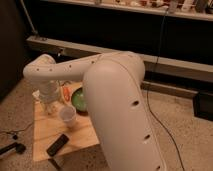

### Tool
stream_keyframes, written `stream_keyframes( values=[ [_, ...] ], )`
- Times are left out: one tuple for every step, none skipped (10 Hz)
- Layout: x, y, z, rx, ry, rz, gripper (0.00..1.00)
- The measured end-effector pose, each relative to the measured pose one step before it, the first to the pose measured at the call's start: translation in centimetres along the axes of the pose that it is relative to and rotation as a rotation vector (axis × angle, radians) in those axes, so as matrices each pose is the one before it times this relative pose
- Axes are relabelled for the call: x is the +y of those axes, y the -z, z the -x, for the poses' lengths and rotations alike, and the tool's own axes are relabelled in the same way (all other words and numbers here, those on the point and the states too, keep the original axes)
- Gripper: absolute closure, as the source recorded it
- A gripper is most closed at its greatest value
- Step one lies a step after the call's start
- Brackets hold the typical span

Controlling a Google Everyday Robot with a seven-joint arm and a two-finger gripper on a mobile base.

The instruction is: Pick up the ceramic cup

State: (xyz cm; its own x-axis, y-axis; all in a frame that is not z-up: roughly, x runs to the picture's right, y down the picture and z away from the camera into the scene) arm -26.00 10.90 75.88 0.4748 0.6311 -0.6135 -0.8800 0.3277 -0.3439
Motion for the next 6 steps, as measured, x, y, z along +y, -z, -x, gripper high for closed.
stream_keyframes(
  values=[
    [0.001,-0.518,-0.055,0.01151,-0.00269,0.00138,0.35],
    [-0.020,-0.560,-0.083,0.01277,-0.00349,0.00305,0.35],
    [-0.059,-0.426,-0.102,0.01055,-0.00314,0.00207,0.35],
    [-0.077,-0.390,-0.146,0.00933,-0.00190,0.00086,0.35],
    [-0.071,-0.610,-0.286,0.01388,0.00091,0.00390,0.35],
    [-0.084,-0.260,-0.193,0.00641,0.00241,0.00197,0.35]
  ],
)
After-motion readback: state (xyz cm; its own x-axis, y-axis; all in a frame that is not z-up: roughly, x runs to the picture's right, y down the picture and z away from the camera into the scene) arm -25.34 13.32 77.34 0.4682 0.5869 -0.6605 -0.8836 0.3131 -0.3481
